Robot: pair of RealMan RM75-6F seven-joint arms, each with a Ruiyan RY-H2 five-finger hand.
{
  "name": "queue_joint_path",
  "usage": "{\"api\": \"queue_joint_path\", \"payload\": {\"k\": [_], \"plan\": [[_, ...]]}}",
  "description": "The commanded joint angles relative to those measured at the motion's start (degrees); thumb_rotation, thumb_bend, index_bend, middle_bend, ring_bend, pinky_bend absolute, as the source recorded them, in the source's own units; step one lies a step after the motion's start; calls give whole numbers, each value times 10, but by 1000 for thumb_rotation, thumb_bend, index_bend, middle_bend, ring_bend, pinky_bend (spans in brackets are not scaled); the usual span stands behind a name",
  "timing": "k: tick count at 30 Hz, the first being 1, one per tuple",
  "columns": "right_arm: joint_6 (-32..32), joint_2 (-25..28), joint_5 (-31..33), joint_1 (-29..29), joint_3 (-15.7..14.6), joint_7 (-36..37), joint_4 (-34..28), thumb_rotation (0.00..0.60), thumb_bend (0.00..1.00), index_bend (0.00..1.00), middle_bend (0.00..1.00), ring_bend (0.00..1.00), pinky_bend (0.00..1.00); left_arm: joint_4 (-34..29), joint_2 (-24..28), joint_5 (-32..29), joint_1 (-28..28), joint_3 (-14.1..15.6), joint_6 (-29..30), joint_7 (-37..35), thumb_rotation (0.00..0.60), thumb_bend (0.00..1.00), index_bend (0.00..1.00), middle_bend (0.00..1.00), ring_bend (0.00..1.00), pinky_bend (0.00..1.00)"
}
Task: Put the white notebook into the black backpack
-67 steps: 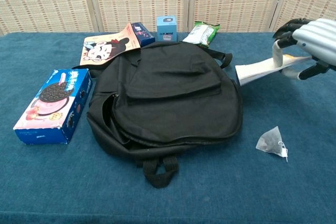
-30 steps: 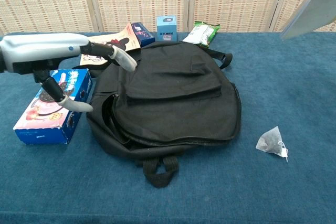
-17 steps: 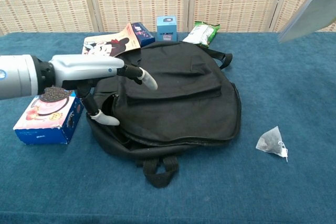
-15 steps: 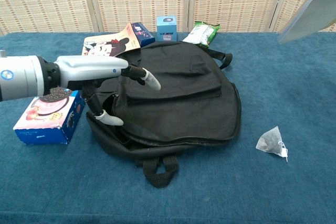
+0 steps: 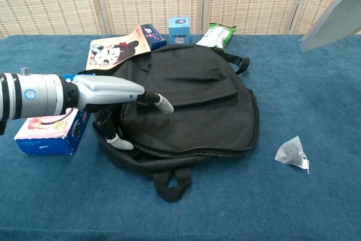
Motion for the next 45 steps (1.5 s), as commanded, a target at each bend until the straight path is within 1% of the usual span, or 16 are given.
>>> {"api": "queue_joint_path", "payload": {"k": [1, 10, 18, 22, 26, 31, 32, 36, 45], "plan": [[-1, -3, 0, 0, 0, 4, 2, 600, 435, 781, 467, 212, 132, -3, -4, -12, -3, 7, -2, 19, 600, 240, 130, 122, 138, 106], [2, -12, -2, 0, 2, 10, 8, 600, 435, 781, 467, 212, 132, 33, -46, -41, -10, 0, 6, 26, 600, 240, 137, 122, 139, 106], [2, -16, 1, -3, 4, 17, 15, 600, 435, 781, 467, 213, 132, 67, -75, -42, -4, -5, 30, 6, 600, 240, 198, 122, 147, 106], [2, -20, 1, -4, 3, 20, 19, 600, 435, 781, 467, 213, 133, 83, -91, -39, 3, -9, 50, -16, 600, 240, 228, 122, 158, 106], [2, -24, 3, -5, 4, 23, 23, 600, 435, 781, 467, 213, 137, 95, -102, -27, 8, -14, 67, -44, 600, 240, 291, 129, 178, 106], [4, -27, 6, -7, 6, 26, 26, 600, 435, 781, 467, 213, 139, 107, -111, -18, 10, -17, 77, -72, 600, 242, 392, 170, 217, 106], [4, -27, 6, -7, 6, 26, 26, 600, 435, 781, 467, 213, 139, 110, -113, -18, 11, -18, 78, -76, 600, 252, 424, 178, 223, 106], [3, -28, 8, -10, 5, 28, 29, 600, 435, 781, 467, 213, 139, 122, -122, -17, 13, -19, 82, -91, 600, 328, 507, 210, 249, 106], [4, -29, 9, -11, 7, 28, 28, 600, 435, 781, 467, 213, 139, 135, -129, -17, 16, -21, 88, -102, 600, 463, 691, 281, 278, 111]]}}
